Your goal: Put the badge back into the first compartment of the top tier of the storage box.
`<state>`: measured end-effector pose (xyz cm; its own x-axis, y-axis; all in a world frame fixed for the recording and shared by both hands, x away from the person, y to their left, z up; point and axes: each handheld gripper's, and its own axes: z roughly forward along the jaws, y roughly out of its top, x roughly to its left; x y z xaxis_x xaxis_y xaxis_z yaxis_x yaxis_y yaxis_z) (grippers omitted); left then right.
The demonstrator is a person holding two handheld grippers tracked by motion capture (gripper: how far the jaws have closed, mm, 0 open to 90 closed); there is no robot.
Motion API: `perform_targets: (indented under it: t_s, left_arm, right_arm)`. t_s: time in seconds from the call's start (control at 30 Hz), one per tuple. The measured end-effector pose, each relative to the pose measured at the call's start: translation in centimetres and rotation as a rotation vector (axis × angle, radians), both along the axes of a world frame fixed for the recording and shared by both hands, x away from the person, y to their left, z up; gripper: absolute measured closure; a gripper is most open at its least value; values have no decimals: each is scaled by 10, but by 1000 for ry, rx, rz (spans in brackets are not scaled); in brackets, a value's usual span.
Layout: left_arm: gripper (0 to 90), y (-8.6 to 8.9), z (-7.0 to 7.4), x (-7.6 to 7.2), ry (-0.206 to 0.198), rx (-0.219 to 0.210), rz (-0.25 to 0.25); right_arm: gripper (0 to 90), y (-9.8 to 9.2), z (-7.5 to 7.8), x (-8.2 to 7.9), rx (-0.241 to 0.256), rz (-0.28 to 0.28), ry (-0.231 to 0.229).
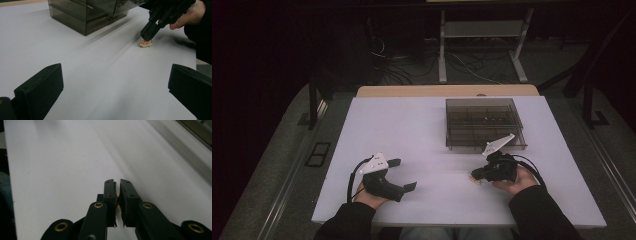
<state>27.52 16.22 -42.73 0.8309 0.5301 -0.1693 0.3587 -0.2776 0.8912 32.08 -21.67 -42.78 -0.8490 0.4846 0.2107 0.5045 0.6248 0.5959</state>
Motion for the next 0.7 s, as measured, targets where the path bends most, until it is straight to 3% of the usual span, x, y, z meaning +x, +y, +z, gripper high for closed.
perform_targets:
  t_s: [0.7]
  left_arm:
    - [0, 0, 0, 0, 1, 2, -5]
  right_arm:
    - [837, 0, 3, -7, 5, -1, 46]
